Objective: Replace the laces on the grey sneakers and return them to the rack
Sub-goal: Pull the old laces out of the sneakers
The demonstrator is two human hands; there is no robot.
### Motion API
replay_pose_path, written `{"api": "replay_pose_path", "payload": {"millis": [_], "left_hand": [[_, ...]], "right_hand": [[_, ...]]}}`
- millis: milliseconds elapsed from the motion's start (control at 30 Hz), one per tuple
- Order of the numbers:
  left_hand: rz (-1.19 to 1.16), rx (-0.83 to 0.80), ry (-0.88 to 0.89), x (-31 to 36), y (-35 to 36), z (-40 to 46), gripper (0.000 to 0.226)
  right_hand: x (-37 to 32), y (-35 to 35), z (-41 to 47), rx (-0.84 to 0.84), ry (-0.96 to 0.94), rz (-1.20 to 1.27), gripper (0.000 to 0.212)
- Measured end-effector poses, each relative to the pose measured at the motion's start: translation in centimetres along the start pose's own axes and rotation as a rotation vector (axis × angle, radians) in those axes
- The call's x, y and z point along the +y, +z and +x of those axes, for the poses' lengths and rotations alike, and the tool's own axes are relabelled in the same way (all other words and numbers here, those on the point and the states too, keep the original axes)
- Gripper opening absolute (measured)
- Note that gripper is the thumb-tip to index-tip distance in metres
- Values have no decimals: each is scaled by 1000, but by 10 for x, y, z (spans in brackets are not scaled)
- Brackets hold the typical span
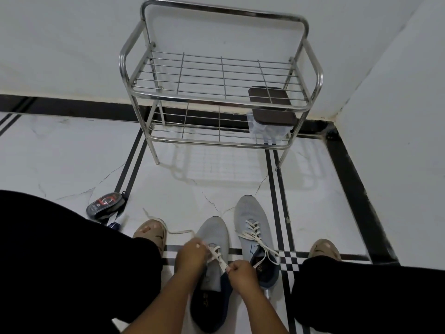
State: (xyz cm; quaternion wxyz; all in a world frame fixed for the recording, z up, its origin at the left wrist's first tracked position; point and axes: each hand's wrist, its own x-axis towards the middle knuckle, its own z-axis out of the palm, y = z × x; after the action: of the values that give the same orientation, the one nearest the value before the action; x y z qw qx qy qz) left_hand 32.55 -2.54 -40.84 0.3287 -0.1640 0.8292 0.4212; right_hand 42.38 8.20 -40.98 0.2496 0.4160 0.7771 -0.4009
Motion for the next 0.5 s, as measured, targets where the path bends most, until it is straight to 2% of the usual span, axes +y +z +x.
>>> {"api": "replay_pose_path", "payload": {"millis": [67,100,133,200,233,267,300,367,400,433,500], "left_hand": [[-552,165,-253,9,-24,16,20],[-633,209,-282,11,-33,22,26],[-504,241,-237,14,-37,28,38],[62,287,-38,11,-39,26,69],[341,361,92,9,-35,23,75],[554,407,219,6,-28,13,70],[712,377,303,4,-19,4,58],[826,134,331,-6,-1,-9,43],[832,10,303,-12,6,-12,37],[824,-53,269,-16,8,-14,32],[749,-30,204,-19,3,-11,27]], "right_hand": [[0,-3,1,-10,8,-1,19],[1,-4,1,-24,10,-5,18],[1,-6,2,-43,14,-6,19],[0,-9,5,-81,17,-9,26],[-3,-11,6,-102,23,-8,30],[-5,-14,6,-112,28,-1,30],[-8,-17,6,-120,30,-15,25],[-15,-21,5,-134,11,-66,16],[-16,-22,5,-106,-5,-92,20],[-15,-20,5,-87,-23,-102,22],[-11,-18,3,-56,-52,-63,20]]}}
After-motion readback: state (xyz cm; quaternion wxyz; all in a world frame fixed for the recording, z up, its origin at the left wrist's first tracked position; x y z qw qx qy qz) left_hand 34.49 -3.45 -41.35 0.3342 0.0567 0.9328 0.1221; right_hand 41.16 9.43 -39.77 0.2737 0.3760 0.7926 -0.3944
